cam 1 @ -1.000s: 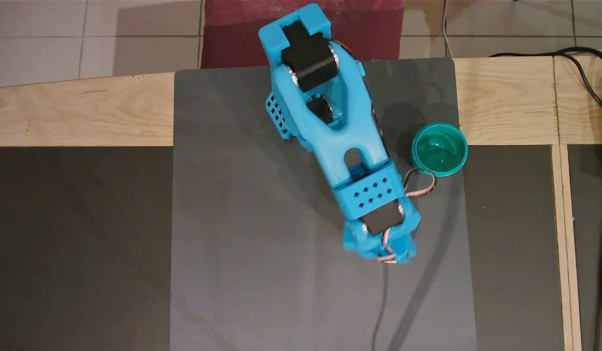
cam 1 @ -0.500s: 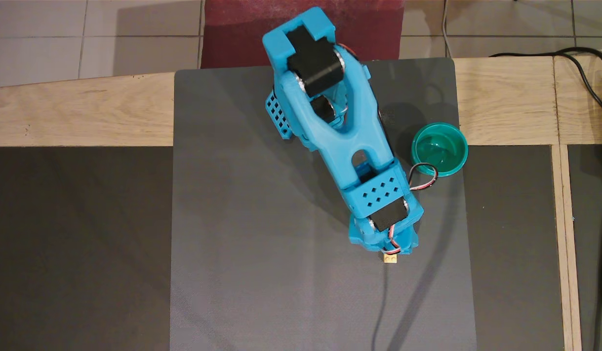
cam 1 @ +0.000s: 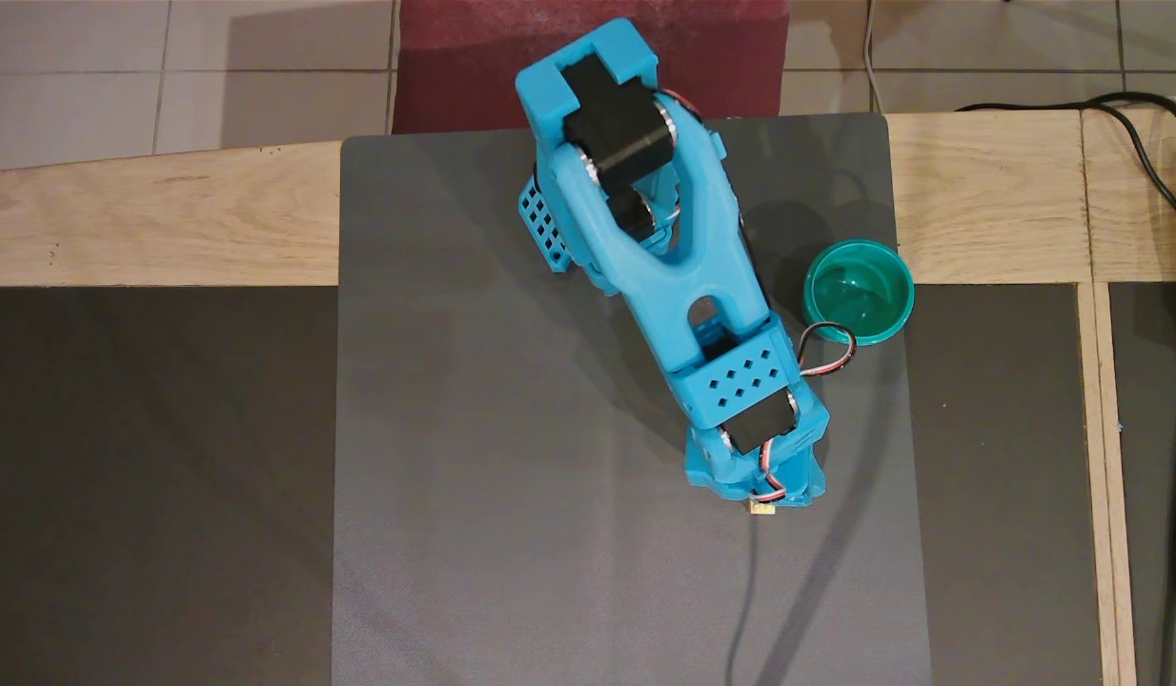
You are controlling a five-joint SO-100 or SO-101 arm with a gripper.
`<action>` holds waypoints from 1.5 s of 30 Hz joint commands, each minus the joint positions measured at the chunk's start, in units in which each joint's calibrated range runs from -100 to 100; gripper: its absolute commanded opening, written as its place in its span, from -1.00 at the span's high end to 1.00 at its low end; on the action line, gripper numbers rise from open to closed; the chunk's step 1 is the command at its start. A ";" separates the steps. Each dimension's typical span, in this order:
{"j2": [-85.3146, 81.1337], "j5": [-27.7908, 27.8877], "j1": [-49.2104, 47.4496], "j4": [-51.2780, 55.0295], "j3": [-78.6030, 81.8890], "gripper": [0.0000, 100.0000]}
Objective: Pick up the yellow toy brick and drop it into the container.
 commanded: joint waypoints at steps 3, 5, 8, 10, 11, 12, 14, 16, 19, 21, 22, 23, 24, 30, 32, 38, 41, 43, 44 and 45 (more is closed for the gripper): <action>0.11 0.22 -0.33 -0.57 -0.79 0.54; 0.11 0.22 -0.33 -0.57 -0.79 0.65; 0.02 0.22 -0.33 -0.57 -0.70 0.88; 0.02 0.17 -0.33 -0.57 -0.61 0.96; 0.02 0.17 -0.33 -0.57 -0.61 0.98; 0.02 0.06 -0.33 -0.57 -0.61 1.00; 0.02 -0.04 -0.33 -0.57 -0.61 1.00; -0.15 -0.09 -0.33 -0.57 -0.61 1.00; -0.82 -0.09 -0.40 0.05 -0.52 1.00; -0.99 -0.15 -0.48 1.29 -1.34 1.00; -0.99 -0.15 -0.48 2.54 -2.42 1.00; -0.99 -0.20 -0.48 4.76 -3.86 1.00; -0.99 -0.46 -0.56 7.78 -6.12 1.00; -1.08 -2.29 -2.26 22.70 -19.66 1.00; -1.08 -2.45 -4.12 28.66 -23.90 1.00; -3.35 -5.32 -11.31 38.52 -30.31 1.00; -8.41 -6.63 -15.72 41.81 -30.40 1.00; -12.04 -7.41 -18.58 44.83 -30.40 1.00; -14.06 -7.73 -19.90 46.69 -30.40 1.00; -14.57 -7.83 -20.21 47.23 -30.40 1.00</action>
